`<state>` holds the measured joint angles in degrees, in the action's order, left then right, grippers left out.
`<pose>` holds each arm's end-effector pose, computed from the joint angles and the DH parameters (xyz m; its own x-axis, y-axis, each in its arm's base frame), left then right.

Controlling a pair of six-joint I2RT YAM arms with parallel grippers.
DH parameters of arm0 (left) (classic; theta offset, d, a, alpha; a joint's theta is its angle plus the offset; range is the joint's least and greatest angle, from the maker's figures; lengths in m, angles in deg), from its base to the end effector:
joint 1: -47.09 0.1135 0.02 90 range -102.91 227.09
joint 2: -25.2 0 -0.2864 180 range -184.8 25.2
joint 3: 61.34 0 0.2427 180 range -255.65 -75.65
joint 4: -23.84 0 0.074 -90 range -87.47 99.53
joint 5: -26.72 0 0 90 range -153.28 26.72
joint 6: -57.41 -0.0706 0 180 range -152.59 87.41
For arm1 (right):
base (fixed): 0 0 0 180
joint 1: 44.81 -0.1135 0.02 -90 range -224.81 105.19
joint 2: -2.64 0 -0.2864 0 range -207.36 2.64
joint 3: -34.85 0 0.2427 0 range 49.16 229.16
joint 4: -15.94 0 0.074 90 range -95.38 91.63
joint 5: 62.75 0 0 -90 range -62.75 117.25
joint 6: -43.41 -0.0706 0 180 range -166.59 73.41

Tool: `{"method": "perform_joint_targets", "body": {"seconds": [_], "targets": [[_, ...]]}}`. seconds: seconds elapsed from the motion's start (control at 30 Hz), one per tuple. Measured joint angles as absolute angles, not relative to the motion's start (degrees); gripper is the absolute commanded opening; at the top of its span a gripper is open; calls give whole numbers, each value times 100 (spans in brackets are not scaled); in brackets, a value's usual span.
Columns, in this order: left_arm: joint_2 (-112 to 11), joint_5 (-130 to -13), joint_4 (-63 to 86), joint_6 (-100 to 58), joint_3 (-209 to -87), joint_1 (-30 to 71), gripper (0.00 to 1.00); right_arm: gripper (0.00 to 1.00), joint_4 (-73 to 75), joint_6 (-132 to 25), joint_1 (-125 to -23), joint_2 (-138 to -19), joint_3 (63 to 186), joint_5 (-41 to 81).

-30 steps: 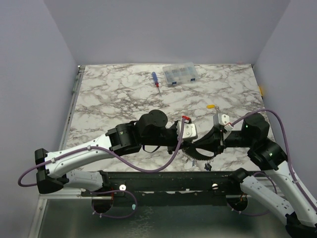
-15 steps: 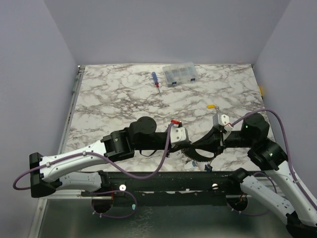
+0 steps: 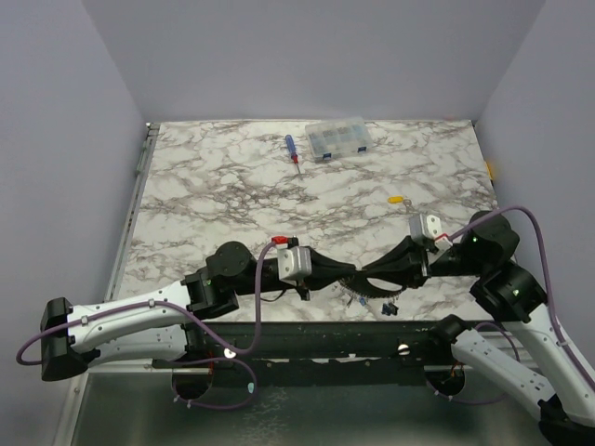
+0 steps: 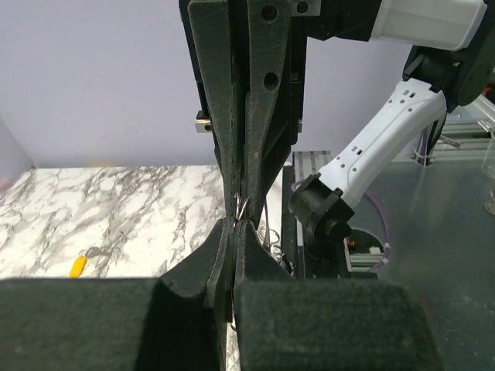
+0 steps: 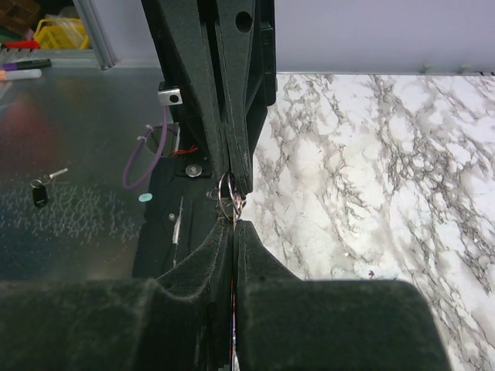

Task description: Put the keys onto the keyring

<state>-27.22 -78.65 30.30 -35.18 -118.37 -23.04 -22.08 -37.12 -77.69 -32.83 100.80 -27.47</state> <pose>0.0594 -0.2195 0.3873 0.1102 -0.1766 -0.9781 0.9913 0.0912 0.0952 0.0608 0.1080 0.3877 0.0547 -0.0778 -0.9955 -0.9978 0.0334 -0.0574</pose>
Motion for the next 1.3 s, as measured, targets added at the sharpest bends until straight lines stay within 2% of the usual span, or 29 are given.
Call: {"method": "perform_joint_targets", "body": {"seconds": [0.17, 0.27, 0.4, 0.5, 0.63, 0.77, 1.0, 1.3], "targets": [[-2722, -7861, 3234, -3428, -11798, -2300, 0, 1, -2197, -3775, -7736, -3291, 10156, -2803], [-2722, -7844, 3314, -3324, -11754, -2295, 0, 1, -2197, -3862, -7734, -3294, 10156, -2828], [-2729, -7826, 3312, -3280, -11754, -2289, 25, 1, -2252, -3889, -7732, -3311, 10189, -2830], [-2736, -7776, 3015, -3315, -11900, -2273, 49, 1, -2518, -3834, -7701, -3379, 10353, -2830], [-2788, -7673, 2287, -3459, -12338, -2263, 61, 1, -2861, -3699, -7671, -3433, 10635, -2806], [-2906, -7619, 1439, -3627, -12945, -2263, 62, 1, -3270, -3497, -7669, -3490, 10877, -2736], [-3452, -7586, -87, -3842, -14313, -2263, 48, 1, -3755, -3299, -7669, -3575, 10925, -2456], [-4257, -7645, -1313, -4091, -15190, -2263, 43, 1, -4064, -3329, -7669, -3669, 11041, -2025]]}}
